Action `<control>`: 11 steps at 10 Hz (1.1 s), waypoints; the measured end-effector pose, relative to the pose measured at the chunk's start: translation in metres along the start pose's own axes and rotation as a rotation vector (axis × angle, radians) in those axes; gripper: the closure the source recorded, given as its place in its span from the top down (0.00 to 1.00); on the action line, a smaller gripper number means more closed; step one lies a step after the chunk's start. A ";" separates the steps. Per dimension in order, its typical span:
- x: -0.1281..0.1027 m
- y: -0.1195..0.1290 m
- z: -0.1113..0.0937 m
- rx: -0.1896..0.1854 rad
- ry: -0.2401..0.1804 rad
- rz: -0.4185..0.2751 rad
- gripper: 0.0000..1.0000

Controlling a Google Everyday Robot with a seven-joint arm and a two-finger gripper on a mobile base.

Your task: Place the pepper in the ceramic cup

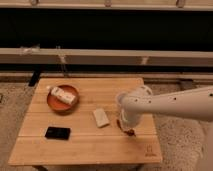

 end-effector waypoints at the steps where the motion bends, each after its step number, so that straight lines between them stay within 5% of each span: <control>1: 0.000 -0.001 0.004 -0.015 0.005 -0.052 0.74; 5: -0.001 -0.011 0.008 -0.070 0.002 -0.190 0.80; 11: -0.004 -0.008 0.014 -0.055 0.023 -0.266 0.80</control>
